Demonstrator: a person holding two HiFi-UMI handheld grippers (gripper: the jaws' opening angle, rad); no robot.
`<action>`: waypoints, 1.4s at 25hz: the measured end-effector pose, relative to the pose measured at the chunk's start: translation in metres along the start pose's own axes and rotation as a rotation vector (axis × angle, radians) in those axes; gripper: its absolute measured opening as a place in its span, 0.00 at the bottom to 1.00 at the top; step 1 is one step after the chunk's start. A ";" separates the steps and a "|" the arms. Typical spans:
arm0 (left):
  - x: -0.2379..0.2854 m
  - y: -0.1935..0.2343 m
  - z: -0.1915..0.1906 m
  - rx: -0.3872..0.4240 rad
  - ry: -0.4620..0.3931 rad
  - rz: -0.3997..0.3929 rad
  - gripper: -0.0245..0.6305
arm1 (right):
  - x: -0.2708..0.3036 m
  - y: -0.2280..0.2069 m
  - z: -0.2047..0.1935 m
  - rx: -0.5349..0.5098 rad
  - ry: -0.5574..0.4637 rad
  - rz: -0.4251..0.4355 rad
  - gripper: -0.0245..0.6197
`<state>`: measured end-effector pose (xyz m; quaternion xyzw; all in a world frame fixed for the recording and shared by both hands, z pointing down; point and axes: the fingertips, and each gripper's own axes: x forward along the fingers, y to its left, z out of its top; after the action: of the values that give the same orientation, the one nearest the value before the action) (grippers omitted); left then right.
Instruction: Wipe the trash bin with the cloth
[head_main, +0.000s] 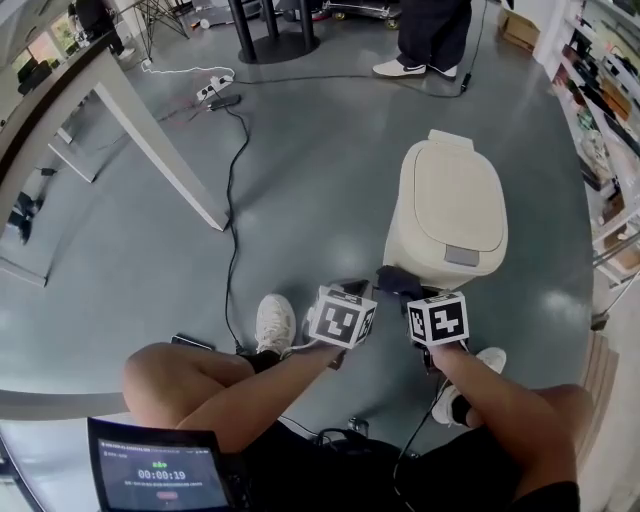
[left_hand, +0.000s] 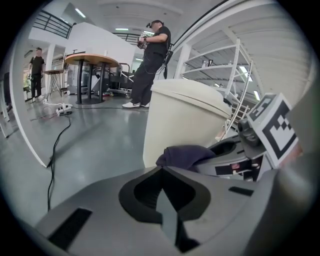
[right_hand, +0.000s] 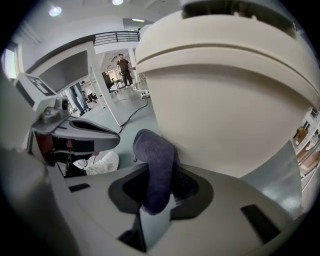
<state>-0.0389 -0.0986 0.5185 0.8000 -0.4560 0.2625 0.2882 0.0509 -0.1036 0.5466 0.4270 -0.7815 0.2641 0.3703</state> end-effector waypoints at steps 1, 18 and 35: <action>-0.002 0.003 -0.002 -0.005 0.001 0.004 0.03 | 0.003 0.002 0.001 0.002 0.003 0.000 0.18; 0.003 -0.002 -0.008 0.067 0.037 -0.002 0.03 | -0.007 -0.023 -0.005 0.069 -0.005 -0.022 0.18; 0.054 -0.076 0.004 0.207 0.049 -0.102 0.03 | -0.018 -0.086 -0.039 0.170 0.000 -0.083 0.18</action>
<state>0.0527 -0.1014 0.5358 0.8410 -0.3779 0.3127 0.2282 0.1451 -0.1095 0.5635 0.4890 -0.7379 0.3137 0.3435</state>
